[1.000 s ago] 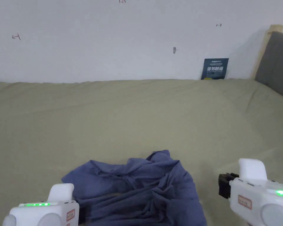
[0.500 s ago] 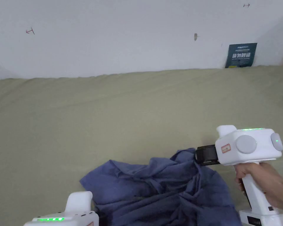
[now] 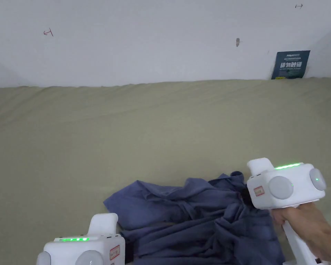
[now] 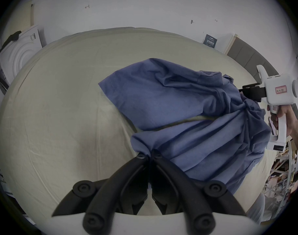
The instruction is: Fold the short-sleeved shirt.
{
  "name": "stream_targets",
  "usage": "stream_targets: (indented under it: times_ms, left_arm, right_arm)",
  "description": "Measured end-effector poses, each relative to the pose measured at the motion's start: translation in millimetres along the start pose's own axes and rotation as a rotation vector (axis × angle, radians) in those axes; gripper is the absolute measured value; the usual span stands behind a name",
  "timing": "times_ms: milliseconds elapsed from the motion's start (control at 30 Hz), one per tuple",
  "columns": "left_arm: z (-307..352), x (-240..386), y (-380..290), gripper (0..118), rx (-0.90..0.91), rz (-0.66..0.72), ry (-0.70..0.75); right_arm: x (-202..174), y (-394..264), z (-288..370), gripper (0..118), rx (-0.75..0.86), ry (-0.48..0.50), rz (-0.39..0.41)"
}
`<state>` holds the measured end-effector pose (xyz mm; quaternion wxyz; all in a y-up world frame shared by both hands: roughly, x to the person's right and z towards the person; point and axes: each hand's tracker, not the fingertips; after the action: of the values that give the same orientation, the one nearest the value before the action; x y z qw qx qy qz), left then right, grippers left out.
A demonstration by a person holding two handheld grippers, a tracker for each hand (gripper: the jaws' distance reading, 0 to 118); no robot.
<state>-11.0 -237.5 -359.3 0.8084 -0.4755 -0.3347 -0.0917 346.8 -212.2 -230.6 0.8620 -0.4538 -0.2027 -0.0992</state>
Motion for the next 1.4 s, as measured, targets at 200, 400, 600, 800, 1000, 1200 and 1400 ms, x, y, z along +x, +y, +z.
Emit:
stream_targets:
  times_ms: [200,400,600,800,1000,1200,1400]
  left_arm:
    - [34,-9,4,0,0.066,0.01,0.034]
    - [114,-19,23,0,0.171,0.039,0.118]
    - [211,-36,53,0,0.348,0.077,0.21]
    - [301,-48,96,0,0.479,0.051,0.251]
    - [372,-31,114,0,0.584,0.016,0.279]
    - [399,-30,134,0,0.639,0.013,0.301]
    - [401,-25,150,0,0.672,0.012,0.319]
  right_arm:
    - [32,8,70,2,0.074,0.037,-0.078]
    - [71,11,167,2,0.199,0.033,-0.165]
    - [94,3,276,2,0.34,-0.006,-0.231]
    - [98,-4,361,2,0.467,-0.024,-0.245]
    - [85,4,417,2,0.564,-0.037,-0.23]
    - [80,20,442,2,0.615,-0.041,-0.239]
    - [78,44,435,2,0.624,-0.086,-0.221]
